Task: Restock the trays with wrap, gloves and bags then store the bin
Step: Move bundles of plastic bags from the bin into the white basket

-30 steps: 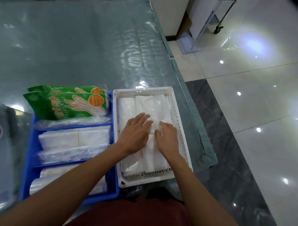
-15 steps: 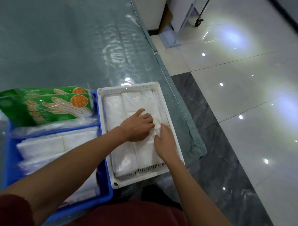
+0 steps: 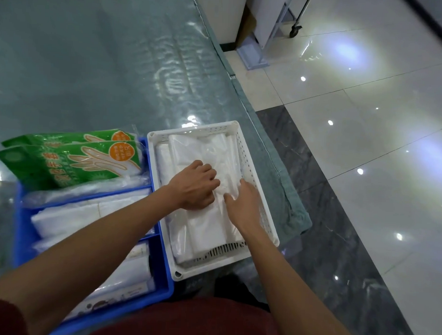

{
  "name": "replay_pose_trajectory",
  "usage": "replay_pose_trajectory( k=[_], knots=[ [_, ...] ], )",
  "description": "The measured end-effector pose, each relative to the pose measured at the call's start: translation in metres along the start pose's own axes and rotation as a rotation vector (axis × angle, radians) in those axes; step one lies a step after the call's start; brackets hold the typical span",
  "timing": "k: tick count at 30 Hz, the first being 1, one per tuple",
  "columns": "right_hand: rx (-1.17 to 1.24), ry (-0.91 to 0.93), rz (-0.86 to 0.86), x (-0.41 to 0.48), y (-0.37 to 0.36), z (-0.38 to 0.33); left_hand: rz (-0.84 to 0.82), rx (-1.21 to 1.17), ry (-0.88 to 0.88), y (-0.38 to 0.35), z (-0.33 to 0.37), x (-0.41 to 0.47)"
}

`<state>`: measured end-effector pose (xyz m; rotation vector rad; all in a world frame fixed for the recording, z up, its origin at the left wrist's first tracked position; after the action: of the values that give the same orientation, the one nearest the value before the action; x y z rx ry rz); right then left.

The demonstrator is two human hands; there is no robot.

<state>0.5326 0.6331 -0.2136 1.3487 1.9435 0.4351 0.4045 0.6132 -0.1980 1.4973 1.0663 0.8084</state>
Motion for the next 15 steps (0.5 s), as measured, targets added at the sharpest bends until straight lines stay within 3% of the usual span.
replay_pose_trajectory(
  k=[6,15],
  knots=[
    [-0.097,0.044,0.041,0.005,-0.009,-0.007,0.003,-0.010,0.007,0.000,0.000,-0.004],
    [0.225,-0.068,-0.023,0.017,-0.003,-0.009,-0.012,-0.030,0.012,0.001,-0.003,-0.007]
  ],
)
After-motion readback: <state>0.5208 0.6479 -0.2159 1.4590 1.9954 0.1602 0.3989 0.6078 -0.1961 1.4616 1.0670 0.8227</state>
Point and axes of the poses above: each hand's wrist, its own x-axis towards the middle knuckle, its own y-axis out of the back of the hand, z = x × y, the point moved 8 cm from there along x, towards the middle knuckle, and after that the axes turned 15 degrees about x, right-handed, at the moved point
